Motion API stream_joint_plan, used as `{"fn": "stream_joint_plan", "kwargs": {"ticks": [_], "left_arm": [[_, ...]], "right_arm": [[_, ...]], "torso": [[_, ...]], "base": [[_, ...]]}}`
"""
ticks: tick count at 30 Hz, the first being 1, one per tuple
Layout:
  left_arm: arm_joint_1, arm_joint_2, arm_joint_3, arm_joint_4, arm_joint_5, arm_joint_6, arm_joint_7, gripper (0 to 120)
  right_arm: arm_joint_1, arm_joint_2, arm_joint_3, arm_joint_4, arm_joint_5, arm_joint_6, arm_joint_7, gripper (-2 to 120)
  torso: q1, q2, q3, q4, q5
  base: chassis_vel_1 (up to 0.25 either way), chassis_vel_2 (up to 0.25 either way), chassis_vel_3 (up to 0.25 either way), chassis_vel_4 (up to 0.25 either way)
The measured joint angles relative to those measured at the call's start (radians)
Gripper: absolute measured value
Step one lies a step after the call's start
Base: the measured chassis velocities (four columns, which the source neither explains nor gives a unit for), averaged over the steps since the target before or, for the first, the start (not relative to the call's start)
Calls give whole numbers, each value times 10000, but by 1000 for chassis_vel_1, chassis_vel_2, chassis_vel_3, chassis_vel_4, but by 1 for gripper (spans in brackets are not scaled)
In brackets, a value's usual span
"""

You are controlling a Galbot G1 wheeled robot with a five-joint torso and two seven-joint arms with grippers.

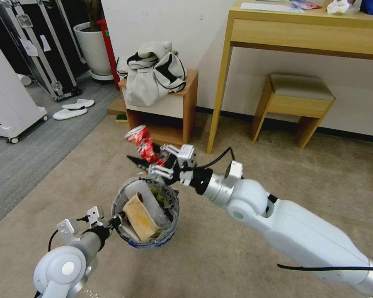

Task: Pick up the trash bin and place the garbage on the floor into it.

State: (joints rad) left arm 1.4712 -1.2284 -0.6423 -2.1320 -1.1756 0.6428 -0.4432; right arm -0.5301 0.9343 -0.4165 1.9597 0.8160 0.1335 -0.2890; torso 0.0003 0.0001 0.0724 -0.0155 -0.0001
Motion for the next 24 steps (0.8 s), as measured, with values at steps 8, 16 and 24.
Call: {"fn": "stream_joint_plan", "kwargs": {"ticks": [8, 16, 24], "left_arm": [[-172, 33, -148, 19, -387, 18, -159, 0], [-200, 47, -223, 74, -447, 19, -178, 0], [-216, 3, -228, -10, -568, 17, -249, 0]], "right_arm": [[-602, -144, 122, -113, -441, 157, -200, 45], [-979, -253, 399, -113, -601, 207, -240, 45], [-1231, -452, 640, -122, -755, 228, -318, 45]], "torso": [[0, 0, 0, -1, 2], [1, -1, 0, 0, 1], [0, -1, 0, 0, 1]], "base": [[0, 0, 0, 0], [0, 0, 0, 0], [0, 0, 0, 0]]}}
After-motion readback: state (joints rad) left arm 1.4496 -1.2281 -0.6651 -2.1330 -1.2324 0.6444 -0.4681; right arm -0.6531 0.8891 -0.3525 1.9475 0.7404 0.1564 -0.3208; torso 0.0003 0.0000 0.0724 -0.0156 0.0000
